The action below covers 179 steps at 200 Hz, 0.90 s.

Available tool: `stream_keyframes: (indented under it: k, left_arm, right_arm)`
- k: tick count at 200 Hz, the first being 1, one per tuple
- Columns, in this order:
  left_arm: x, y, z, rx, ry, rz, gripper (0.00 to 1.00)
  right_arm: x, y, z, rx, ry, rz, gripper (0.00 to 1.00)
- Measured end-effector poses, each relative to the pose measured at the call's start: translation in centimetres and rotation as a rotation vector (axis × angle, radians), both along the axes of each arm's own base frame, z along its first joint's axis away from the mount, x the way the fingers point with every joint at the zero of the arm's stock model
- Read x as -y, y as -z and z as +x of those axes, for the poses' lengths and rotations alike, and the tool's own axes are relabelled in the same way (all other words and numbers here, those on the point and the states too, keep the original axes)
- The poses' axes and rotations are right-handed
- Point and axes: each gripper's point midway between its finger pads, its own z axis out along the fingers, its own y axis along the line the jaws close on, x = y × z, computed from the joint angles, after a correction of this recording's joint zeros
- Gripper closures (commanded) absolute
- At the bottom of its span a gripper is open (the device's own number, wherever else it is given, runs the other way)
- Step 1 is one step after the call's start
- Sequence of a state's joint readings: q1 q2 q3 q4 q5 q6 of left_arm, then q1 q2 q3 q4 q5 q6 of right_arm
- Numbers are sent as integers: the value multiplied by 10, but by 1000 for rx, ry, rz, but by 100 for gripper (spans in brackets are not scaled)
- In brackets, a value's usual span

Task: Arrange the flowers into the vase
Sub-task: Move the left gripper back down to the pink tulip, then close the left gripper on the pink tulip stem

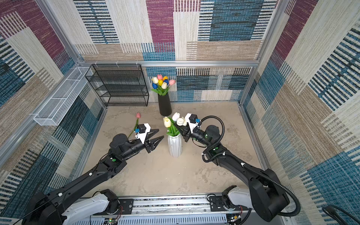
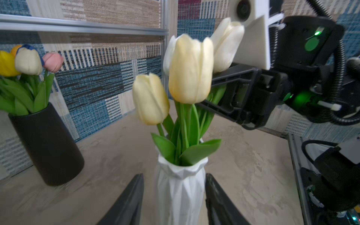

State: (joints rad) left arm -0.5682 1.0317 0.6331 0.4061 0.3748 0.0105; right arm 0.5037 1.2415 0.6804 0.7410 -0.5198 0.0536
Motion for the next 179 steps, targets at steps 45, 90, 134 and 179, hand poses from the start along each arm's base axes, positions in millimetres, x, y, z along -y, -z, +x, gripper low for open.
stream_keyframes:
  k: [45,90,134,179]
  left_arm:
    - [-35,15,37,-97,-178,83,26]
    - [-145,95,129,-522,-648,234,31]
    - [-211,197,138,-944,-814,490,41]
    - [-227,240,133,-1107,-797,651,41]
  right_arm:
    - [0,0,0,0,0,0,78]
    - [0,0,0,1,-2,1,78]
    - [0,-2,-1,5,-3,2,78]
    - [0,-2,-1,5,-3,2,78]
